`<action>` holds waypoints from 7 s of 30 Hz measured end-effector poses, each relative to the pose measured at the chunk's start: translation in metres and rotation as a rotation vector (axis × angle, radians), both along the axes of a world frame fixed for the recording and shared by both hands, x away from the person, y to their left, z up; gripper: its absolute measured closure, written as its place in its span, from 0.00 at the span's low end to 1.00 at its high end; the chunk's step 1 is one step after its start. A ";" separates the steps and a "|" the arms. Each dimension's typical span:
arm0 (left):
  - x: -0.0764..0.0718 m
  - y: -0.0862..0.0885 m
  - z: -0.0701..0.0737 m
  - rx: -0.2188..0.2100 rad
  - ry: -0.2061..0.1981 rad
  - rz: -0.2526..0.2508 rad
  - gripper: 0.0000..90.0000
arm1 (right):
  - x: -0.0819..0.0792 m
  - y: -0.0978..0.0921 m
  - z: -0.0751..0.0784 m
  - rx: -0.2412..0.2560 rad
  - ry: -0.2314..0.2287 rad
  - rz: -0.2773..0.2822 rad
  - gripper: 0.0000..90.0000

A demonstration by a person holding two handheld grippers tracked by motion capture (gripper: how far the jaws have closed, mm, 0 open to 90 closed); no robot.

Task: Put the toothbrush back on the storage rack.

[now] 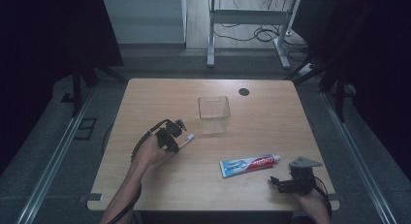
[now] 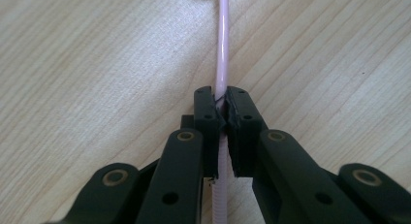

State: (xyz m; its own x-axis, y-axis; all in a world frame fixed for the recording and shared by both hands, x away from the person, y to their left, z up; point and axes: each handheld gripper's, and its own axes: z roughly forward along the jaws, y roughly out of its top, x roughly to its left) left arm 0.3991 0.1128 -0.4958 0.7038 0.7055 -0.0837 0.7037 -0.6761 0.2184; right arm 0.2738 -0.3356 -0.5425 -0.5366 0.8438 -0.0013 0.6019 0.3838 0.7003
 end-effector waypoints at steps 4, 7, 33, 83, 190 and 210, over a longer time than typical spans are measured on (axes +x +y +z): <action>0.000 0.003 0.006 -0.029 -0.009 0.005 0.93 | 0.000 0.000 0.000 0.000 0.000 0.000 0.00; 0.000 0.005 0.009 -0.045 -0.011 0.007 0.93 | 0.000 0.000 0.000 0.000 0.000 0.000 0.00; 0.001 0.014 0.060 -0.216 -0.119 0.024 0.94 | 0.000 0.000 0.000 0.000 0.001 -0.001 0.00; 0.043 -0.043 0.129 -0.357 -0.342 0.014 0.94 | 0.000 0.000 0.000 0.001 0.001 -0.001 0.00; 0.084 -0.116 0.043 -0.254 -0.446 -0.069 0.91 | 0.001 0.000 0.000 0.001 -0.001 0.012 0.00; 0.080 -0.111 0.056 -0.281 -0.476 -0.044 0.71 | 0.001 0.000 0.000 0.001 -0.001 0.013 0.00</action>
